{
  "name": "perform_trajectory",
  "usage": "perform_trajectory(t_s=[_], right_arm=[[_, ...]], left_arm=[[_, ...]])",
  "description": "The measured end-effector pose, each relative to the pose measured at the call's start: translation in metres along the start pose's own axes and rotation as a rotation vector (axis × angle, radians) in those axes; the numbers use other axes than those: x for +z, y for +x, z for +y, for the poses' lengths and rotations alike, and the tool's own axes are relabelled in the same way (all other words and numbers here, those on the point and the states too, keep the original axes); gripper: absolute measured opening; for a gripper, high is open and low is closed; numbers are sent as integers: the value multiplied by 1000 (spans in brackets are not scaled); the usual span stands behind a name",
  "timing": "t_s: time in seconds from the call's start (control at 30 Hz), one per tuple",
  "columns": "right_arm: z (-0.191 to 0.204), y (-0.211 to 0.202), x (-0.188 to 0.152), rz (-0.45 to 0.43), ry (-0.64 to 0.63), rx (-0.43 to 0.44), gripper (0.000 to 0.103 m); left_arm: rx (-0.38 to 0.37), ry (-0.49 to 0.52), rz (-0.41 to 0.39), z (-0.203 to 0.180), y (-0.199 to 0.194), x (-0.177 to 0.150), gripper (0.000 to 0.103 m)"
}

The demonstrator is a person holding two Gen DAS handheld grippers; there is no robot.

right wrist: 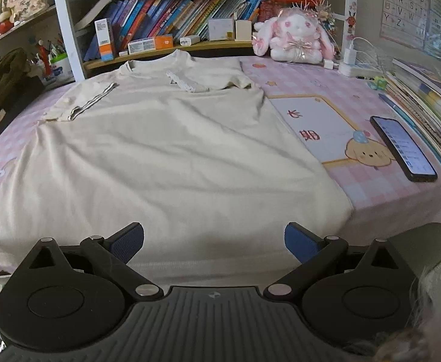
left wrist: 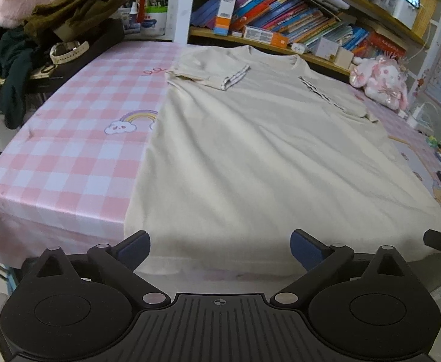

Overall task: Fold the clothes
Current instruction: 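Move both grippers back to the hem of the cream shirt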

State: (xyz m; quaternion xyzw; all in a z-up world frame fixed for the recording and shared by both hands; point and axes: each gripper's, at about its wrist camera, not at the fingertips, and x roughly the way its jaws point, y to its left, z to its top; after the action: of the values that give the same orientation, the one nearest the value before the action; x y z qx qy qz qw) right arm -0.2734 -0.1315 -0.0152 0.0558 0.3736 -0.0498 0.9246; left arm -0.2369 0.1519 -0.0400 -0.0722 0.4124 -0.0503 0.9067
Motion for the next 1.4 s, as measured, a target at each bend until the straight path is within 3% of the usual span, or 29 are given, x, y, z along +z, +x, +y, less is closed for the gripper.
perform_trajectory(t_s=[0.37,0.7,0.87,0.97,1.03,1.1,1.27,1.4], right_arm=[[-10,-14,-17,14,56,-23,101],[-19,-17,-25,34,102,-35,103],[-21,-17,-25,39,111,-36,103],[-25,-14,-25,48,124,-36,103],[-29,-12,-25,55,141,-35,103],[-35,-10,-25,60,164,-34,103],[-51,-4,-24,63,207,-6,102],[-65,6,-22,87,153,38,100]], left_arm=[[-20,20,-10,-1,-10,-11,101],[17,53,-7,0,-15,-17,101],[17,-7,1,14,-12,-18,101],[27,-54,8,25,-9,-20,91],[37,-80,15,33,-7,-21,58],[43,-91,29,42,0,-23,47],[18,-113,26,64,15,-24,47],[-12,-95,8,78,23,-19,47]])
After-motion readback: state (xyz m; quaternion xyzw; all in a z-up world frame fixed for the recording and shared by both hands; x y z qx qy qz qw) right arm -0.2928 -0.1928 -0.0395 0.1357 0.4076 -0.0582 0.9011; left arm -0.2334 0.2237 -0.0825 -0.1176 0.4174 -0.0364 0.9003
